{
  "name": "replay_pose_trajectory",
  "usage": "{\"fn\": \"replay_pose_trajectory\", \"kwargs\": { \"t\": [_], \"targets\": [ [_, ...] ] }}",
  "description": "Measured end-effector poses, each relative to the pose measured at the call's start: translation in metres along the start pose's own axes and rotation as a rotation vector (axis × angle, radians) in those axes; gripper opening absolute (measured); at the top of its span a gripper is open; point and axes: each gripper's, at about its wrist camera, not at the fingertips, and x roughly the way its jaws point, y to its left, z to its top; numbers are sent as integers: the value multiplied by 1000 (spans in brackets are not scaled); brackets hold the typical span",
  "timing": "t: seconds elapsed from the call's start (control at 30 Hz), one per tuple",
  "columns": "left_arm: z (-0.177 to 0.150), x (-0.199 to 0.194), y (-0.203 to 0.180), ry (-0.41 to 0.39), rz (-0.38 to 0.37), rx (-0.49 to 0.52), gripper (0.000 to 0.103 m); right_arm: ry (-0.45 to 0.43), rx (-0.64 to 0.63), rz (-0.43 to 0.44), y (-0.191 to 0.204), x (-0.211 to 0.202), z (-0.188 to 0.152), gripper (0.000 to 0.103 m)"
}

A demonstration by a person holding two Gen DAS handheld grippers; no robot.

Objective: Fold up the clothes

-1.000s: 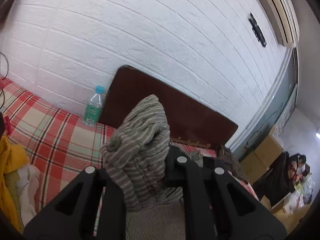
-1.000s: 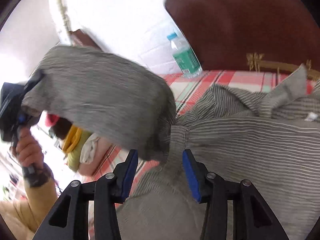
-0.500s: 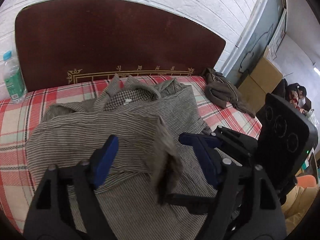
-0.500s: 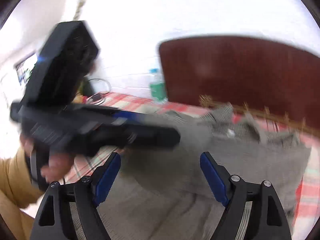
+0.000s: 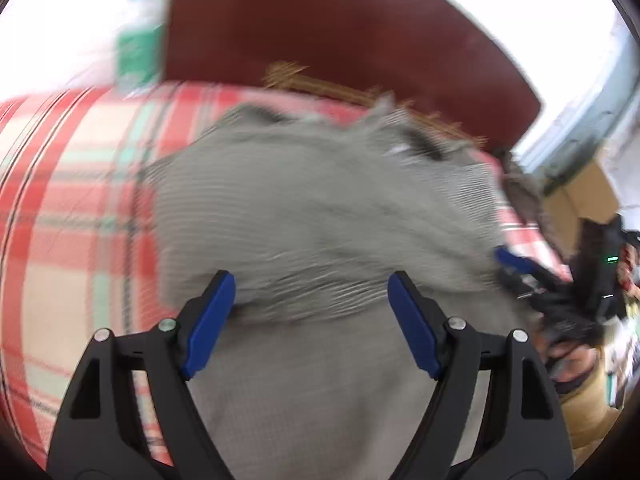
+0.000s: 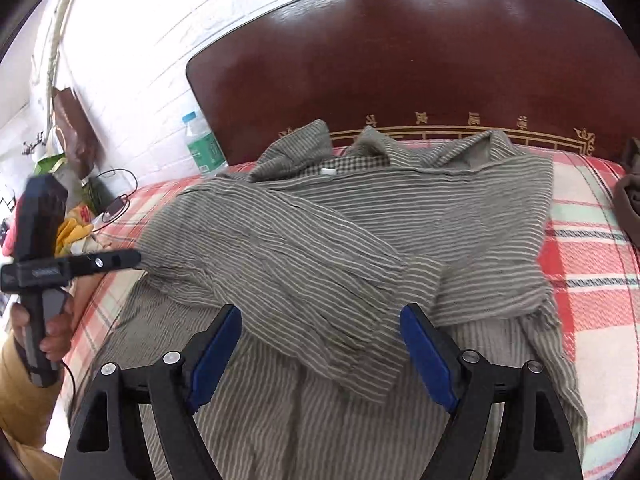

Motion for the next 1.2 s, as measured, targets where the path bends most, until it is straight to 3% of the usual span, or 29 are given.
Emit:
{"fn": "replay_pose_trajectory", "kwargs": {
  "t": [0.17, 0.23, 0.3, 0.43, 0.5, 0.53, 0.6, 0.67, 0.8, 0.87, 1.03, 1.2],
  "targets": [
    [-14, 20, 33, 38, 80, -81, 80, 98, -10, -43, -10, 17, -8, 79],
    [-14, 19, 35, 26, 76, -96, 80, 120, -38, -36, -8, 24, -9, 43],
    [-12, 14, 33, 14, 84, -95, 80, 127, -40, -40, -12, 31, -6, 32],
    [-16, -3, 26, -10, 55, -76, 80, 114, 16, -33, -28, 31, 1, 27],
    [-22, -13, 23, -15, 61, -59, 80, 109, 46, -36, -36, 28, 3, 27],
    [-25, -15, 25, -11, 61, -60, 80, 129, 61, -32, -40, 29, 2, 33],
    [-33, -19, 29, 5, 77, -66, 80, 141, 74, -25, -43, 23, 0, 35],
    [-44, -24, 34, 22, 96, -74, 80, 125, 69, -22, -44, 9, -1, 48],
    [-68, -39, 35, 34, 73, -95, 80, 66, 91, 23, -55, -44, -13, 67],
    [-79, -48, 18, 37, 47, -58, 80, 44, 118, 21, -67, -71, -21, 67],
    [-97, -54, -80, 72, -147, 157, 80, 33, 220, -8, -112, -129, -45, 67],
    [-118, -28, -209, 183, -342, 398, 80, -14, 309, 10, -142, -169, -59, 69]
  ]
}}
